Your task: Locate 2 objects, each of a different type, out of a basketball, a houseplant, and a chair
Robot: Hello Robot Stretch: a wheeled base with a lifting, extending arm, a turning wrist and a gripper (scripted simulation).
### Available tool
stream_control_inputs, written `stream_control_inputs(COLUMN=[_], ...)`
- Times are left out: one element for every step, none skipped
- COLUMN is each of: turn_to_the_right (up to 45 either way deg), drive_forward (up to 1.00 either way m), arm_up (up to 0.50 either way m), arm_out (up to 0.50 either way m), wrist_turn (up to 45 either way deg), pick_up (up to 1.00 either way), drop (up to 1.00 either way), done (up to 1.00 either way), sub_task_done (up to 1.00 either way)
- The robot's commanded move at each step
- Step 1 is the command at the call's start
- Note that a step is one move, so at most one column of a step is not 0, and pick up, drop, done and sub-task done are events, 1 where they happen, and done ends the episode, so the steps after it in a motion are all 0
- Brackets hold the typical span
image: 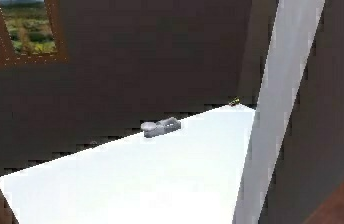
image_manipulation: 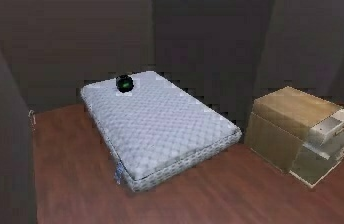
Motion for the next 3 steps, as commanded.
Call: stream_control_inputs(turn_to_the_right=[-6.0, 0.0, 45.0], drive_forward=[0.0, 0.75, 0.0], arm_up=[0.0, 0.0, 0.0], arm_out=[0.0, 0.0, 0.0], wrist_turn=[0.0, 0.0, 0.0], pick_up=[0.0, 0.0, 0.0], drop=[0.0, 0.0, 0.0], done=[0.0, 0.0, 0.0], sub_task_done=[0.0, 0.0, 0.0])
